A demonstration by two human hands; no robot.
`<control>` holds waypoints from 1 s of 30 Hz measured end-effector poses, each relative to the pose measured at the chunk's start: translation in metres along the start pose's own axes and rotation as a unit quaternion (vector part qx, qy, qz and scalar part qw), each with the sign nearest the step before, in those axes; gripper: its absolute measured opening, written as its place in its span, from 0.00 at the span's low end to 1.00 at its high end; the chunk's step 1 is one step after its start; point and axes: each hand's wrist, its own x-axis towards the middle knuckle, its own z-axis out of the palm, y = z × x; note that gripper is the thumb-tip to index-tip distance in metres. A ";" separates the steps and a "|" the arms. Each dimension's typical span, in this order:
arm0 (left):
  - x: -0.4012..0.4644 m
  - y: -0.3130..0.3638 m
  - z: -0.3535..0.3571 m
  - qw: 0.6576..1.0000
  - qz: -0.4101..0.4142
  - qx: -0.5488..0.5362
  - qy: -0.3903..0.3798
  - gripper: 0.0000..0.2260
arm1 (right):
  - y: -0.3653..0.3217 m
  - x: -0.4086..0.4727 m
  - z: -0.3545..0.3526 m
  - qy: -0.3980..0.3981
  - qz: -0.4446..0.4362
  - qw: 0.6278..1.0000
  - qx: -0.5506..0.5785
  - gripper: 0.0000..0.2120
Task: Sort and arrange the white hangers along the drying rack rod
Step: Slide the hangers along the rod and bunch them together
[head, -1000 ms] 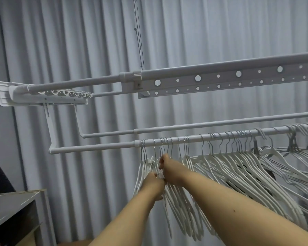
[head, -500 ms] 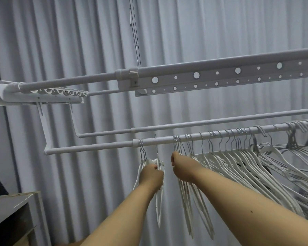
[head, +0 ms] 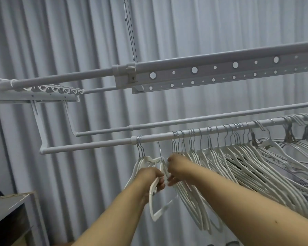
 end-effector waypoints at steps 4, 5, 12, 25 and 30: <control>-0.033 0.013 -0.016 0.998 -0.013 -0.020 -0.058 0.05 | 0.002 -0.005 0.002 0.022 0.013 1.000 0.004 0.18; -0.044 0.017 -0.019 0.997 -0.020 -0.023 -0.077 0.04 | 0.002 -0.008 0.003 0.022 0.001 1.000 -0.021 0.19; -0.082 0.035 -0.025 0.994 0.020 -0.013 -0.104 0.09 | 0.014 -0.009 0.014 0.049 -0.017 0.973 0.224 0.16; -0.026 -0.026 -0.062 0.945 0.065 0.303 0.104 0.13 | 0.048 -0.030 -0.001 0.264 0.136 0.927 0.231 0.25; -0.027 -0.025 -0.062 0.960 0.065 0.249 0.112 0.11 | 0.063 -0.043 -0.012 0.339 0.168 0.905 0.196 0.24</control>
